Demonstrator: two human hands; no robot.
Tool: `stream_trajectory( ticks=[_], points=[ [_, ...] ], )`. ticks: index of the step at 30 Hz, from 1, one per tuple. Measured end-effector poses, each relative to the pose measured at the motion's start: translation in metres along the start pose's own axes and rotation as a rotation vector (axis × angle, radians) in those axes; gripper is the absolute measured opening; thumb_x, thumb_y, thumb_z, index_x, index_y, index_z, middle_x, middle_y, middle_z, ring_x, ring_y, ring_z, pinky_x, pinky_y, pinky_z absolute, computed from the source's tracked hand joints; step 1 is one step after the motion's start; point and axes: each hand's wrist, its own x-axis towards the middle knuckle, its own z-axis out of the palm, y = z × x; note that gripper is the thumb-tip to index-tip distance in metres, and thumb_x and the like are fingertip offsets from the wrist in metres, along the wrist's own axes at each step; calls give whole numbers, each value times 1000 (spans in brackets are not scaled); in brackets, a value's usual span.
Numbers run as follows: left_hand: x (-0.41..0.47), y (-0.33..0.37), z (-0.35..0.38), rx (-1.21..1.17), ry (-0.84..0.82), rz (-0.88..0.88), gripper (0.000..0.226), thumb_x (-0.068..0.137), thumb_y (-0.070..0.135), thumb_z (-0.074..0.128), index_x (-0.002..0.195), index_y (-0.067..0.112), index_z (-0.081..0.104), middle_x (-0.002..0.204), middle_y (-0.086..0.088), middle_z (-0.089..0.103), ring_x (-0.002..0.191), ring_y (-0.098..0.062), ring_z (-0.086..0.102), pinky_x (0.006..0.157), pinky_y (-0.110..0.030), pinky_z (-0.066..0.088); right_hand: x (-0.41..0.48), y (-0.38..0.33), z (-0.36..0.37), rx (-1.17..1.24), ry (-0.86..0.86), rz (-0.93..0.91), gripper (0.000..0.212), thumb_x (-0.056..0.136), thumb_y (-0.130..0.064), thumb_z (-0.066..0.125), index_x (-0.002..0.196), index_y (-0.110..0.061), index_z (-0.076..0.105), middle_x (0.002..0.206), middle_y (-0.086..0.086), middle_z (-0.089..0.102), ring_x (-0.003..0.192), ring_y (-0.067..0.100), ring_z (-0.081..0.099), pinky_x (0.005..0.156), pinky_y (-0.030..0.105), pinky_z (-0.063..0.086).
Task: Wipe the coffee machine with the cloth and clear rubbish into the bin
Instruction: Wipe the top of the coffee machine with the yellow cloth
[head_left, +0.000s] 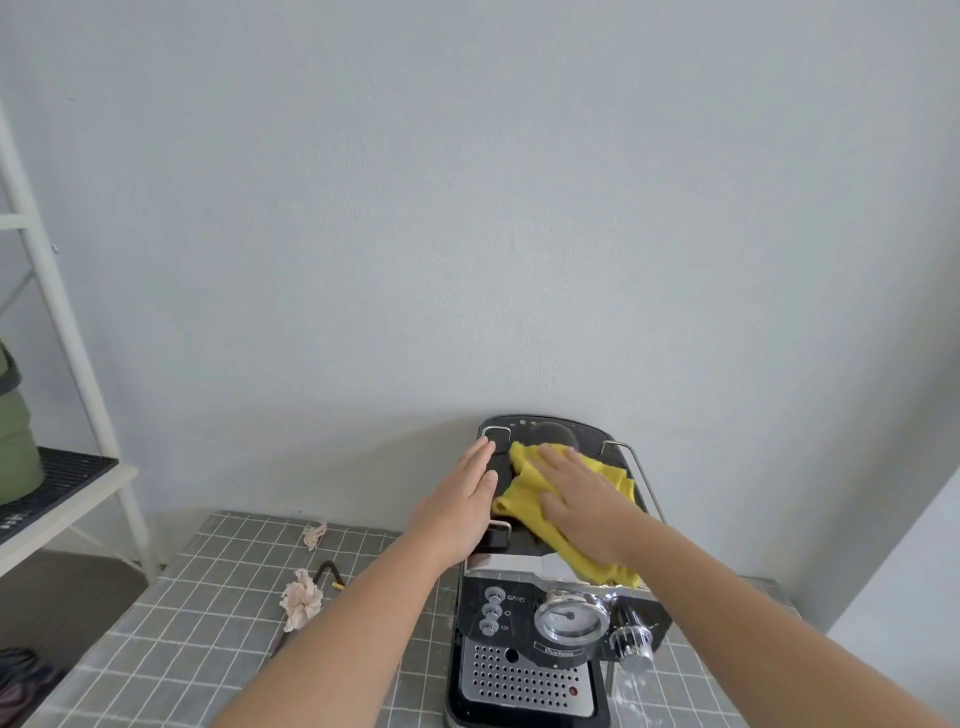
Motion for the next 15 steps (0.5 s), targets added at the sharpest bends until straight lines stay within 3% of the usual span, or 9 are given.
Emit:
stream_trajectory(
  ticks=[5,11,15],
  points=[
    [-4,3,-1,-8,-20,-2,48,103,31,24,151,30,15,159,19,6,146,-1,6,119,-27,6,35,-8,0,61,77,344,59,97,-35,20,149,-17,-1,159,7,-1,146,29,0,116,55,8],
    [-5,4,-1,16,-30,-5,48,103,32,22,151,30,13,159,20,4,146,-2,6,121,-30,7,-8,-19,8,-35,16,93,61,96,-34,27,150,-25,0,158,3,-12,145,28,-13,116,53,1],
    [-5,7,-4,52,-51,-21,50,103,33,21,152,30,11,159,20,2,147,-3,5,122,-35,7,12,-5,-2,38,2,96,55,99,-27,25,150,-27,4,159,1,-8,146,26,-8,116,51,3]
  ],
)
